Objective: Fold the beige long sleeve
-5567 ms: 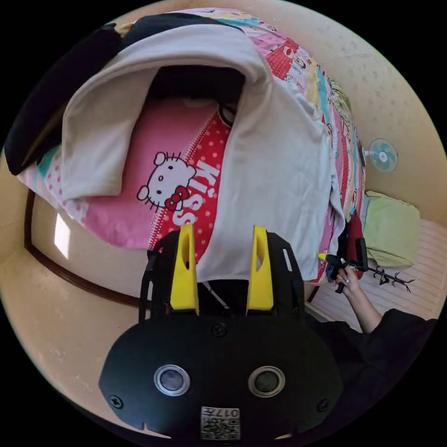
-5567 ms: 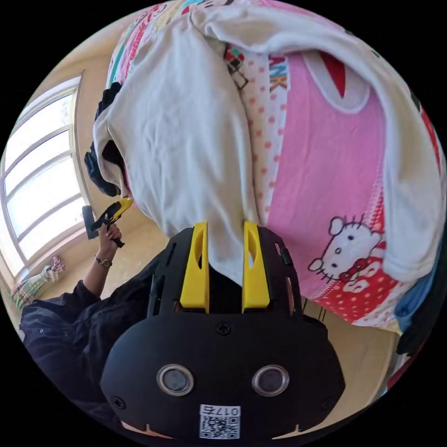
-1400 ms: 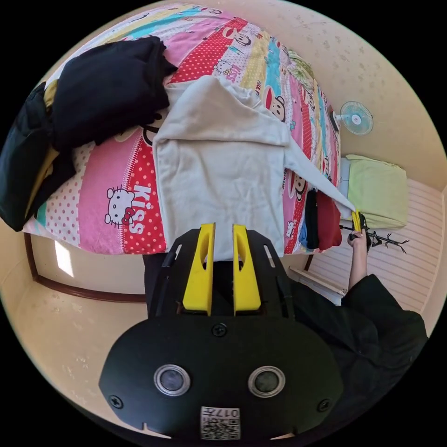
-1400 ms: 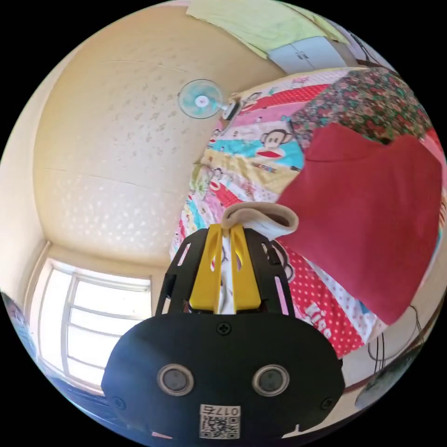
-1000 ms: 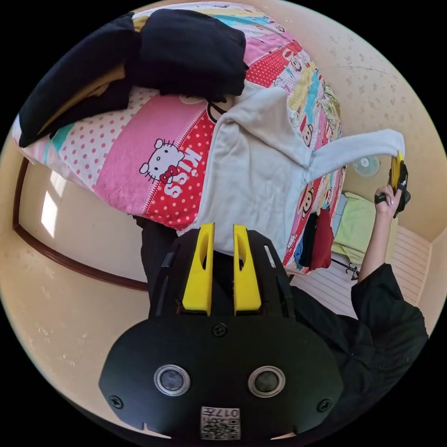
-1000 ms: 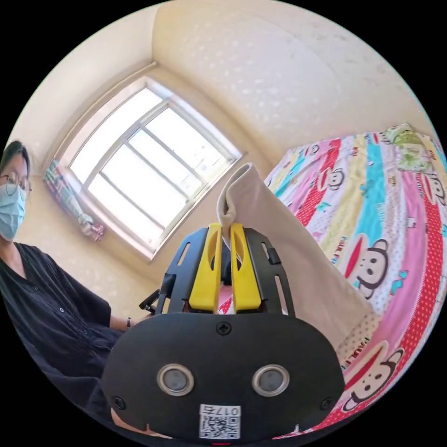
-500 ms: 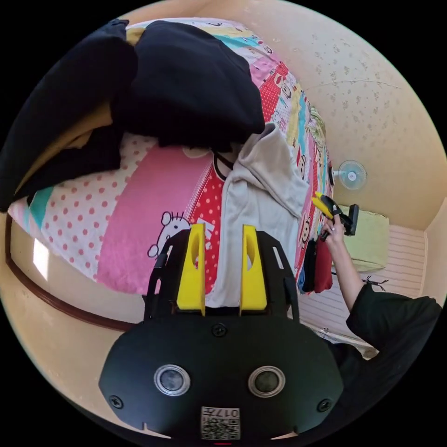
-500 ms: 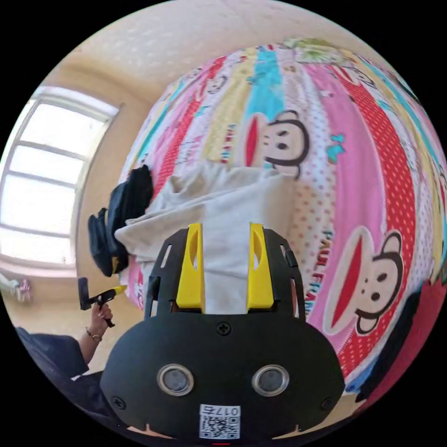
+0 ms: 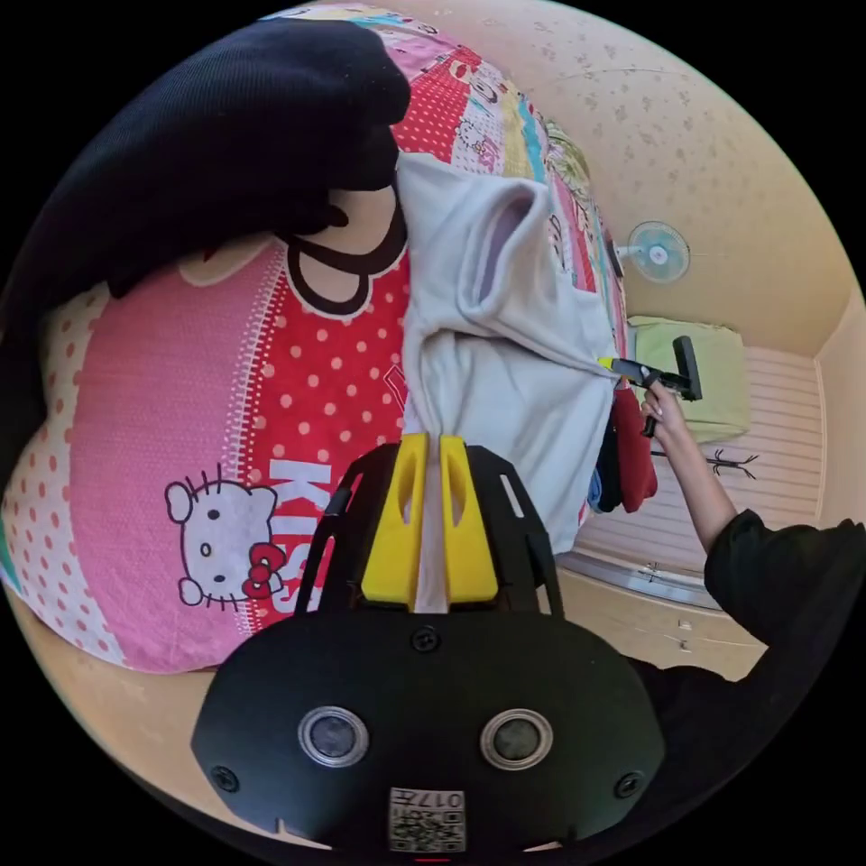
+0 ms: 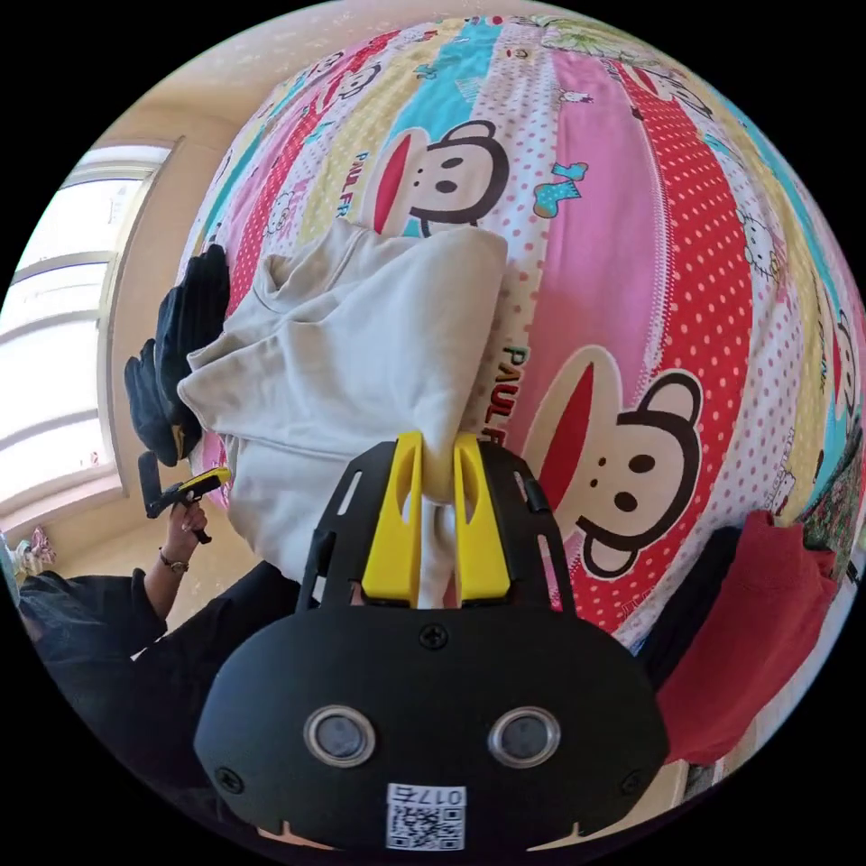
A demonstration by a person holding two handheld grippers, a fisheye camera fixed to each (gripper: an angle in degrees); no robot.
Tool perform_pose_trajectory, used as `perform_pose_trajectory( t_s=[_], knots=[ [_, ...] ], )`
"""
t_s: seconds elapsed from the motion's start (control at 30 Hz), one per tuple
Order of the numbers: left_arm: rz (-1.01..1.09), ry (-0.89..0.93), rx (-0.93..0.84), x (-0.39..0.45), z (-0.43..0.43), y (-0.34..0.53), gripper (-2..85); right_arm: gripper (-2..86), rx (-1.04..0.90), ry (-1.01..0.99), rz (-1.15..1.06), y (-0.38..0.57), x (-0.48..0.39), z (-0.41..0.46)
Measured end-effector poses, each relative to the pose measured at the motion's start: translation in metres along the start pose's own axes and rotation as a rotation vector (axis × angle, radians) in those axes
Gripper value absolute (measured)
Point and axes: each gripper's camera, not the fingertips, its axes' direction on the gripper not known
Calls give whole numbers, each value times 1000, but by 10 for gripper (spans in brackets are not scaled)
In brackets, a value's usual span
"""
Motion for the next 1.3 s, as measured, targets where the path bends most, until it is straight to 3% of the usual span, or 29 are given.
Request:
perform_pose_trajectory(
  t_s=[0.13, 0.23, 0.37, 0.43, 0.5, 0.57, 0.67, 0.7, 0.8, 0.93, 1.13, 1.3],
  knots=[
    [15, -3, 112, 6, -19, -15, 43, 90, -55, -4, -3, 4, 27, 19],
    [96, 26, 185, 22, -39, -49, 105, 114, 81, -12, 71, 7, 35, -7],
    [224, -37, 277, 53, -50, -119, 85, 117, 288, -123, 4, 2, 12, -45],
    [263, -135, 244, 67, -41, -153, 79, 116, 309, -154, -47, -7, -4, -49],
    [217, -280, 40, 72, -2, -197, 99, 114, 303, -178, -131, -22, -27, -43],
    [204, -333, -50, 74, 23, -210, 119, 110, 240, -129, -113, -36, -35, -23],
    [328, -372, -67, 98, 23, -209, 85, 100, 13, 50, -76, -62, -28, 43],
    [325, -444, 4, 106, 9, -207, 40, 94, 58, 63, -94, -61, -24, 47],
    [308, -428, 138, 106, -20, -210, 30, 79, 59, 25, -56, -65, -4, 37],
    [139, -444, 23, 72, 9, -232, 49, 67, 95, 24, -97, -57, 12, 28],
    [350, -283, 158, 107, -54, -145, 118, 87, 193, -120, -148, 31, 34, -48],
    [278, -159, -241, 49, -27, -19, 133, 137, -110, -40, 6, 184, 87, -27]
  ],
)
